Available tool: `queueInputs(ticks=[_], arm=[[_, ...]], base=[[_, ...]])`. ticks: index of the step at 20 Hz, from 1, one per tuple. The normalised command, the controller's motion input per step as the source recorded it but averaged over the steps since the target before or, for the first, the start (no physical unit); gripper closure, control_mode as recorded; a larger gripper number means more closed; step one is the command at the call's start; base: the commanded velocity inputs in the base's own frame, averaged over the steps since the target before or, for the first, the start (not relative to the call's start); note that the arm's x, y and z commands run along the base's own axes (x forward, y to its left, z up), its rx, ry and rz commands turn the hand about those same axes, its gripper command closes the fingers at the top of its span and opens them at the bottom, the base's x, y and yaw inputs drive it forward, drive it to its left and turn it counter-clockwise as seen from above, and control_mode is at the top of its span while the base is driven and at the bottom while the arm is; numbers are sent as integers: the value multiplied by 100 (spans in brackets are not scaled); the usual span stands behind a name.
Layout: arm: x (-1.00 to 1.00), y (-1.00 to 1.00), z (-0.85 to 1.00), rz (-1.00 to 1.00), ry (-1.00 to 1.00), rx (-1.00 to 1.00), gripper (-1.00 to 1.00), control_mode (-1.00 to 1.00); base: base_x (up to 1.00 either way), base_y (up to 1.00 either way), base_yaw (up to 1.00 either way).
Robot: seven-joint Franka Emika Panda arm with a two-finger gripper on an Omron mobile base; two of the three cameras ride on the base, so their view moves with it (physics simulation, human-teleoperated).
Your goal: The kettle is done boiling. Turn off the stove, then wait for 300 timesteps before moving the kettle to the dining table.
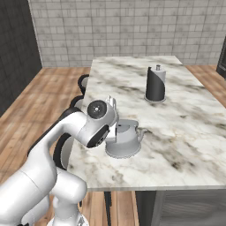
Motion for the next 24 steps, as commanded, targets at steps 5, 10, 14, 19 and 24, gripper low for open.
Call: queueInputs(ticks=[5, 10, 14, 19, 24], arm=[[18, 7, -12, 6, 0, 0, 100, -100], [24, 2, -13, 7, 0, 0, 100, -100], [24, 1, -15, 7, 0, 0, 100, -100], [24, 2, -16, 6, 0, 0, 100, -100], [25, 3, -16, 6, 0, 0, 100, -100]], base=[[0, 0, 0], [0, 0, 0], [0, 0, 0], [0, 0, 0], [0, 0, 0]])
